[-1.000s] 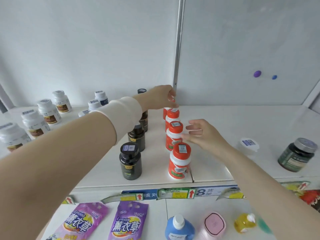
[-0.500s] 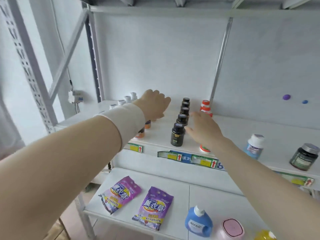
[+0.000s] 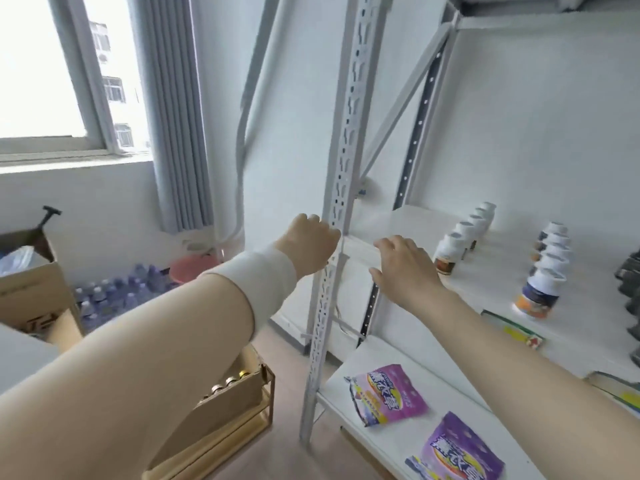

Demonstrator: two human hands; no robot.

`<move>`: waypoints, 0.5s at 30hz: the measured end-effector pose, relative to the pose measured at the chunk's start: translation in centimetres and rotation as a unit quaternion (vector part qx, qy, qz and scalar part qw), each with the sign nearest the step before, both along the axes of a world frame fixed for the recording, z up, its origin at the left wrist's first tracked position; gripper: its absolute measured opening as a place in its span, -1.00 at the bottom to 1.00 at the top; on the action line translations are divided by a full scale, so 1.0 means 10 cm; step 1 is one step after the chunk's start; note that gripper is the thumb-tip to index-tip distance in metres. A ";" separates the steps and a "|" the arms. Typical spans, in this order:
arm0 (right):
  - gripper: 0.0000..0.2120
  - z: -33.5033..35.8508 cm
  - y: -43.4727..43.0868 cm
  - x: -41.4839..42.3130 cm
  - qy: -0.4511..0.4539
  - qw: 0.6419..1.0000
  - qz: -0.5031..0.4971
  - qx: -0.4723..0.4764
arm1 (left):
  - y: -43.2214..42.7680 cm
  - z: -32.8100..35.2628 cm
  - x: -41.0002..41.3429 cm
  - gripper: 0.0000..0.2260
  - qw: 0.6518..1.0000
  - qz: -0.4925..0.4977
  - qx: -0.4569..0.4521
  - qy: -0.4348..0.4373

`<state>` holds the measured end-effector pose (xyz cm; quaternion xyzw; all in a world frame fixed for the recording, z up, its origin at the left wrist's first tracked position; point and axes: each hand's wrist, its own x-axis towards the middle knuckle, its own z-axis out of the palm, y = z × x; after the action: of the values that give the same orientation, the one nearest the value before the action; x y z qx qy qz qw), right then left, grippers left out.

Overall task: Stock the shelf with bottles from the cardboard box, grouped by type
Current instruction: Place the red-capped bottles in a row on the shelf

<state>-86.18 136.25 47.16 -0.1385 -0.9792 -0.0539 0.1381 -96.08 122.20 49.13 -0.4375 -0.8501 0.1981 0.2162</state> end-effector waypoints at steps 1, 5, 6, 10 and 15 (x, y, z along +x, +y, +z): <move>-0.58 -0.11 -0.17 -0.24 -0.015 1.000 0.012 -0.003 | -0.23 -0.15 -0.19 -0.66 0.999 0.022 -0.003 -0.024; -0.56 -0.63 -0.80 -1.04 -0.079 0.995 0.064 -0.010 | -1.09 -0.76 -0.86 -0.70 0.991 0.090 -0.019 -0.093; -0.56 -0.76 -0.94 -1.22 -0.095 0.992 0.077 -0.015 | -1.28 -0.90 -1.01 -0.70 0.987 0.109 -0.016 -0.114; -0.57 -1.30 -1.39 -1.86 -0.158 0.980 0.121 -0.022 | -1.88 -1.48 -1.54 -0.65 0.966 0.183 -0.015 -0.184; -0.59 -2.08 -1.70 -2.66 -0.236 0.957 0.165 -0.029 | -2.31 -2.27 -2.18 -0.60 0.929 0.257 -0.021 -0.266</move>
<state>-112.77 119.28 26.33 0.0373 -0.9943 -0.0335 -0.0940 -117.89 99.15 26.40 -0.2454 -0.9553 0.1410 -0.0857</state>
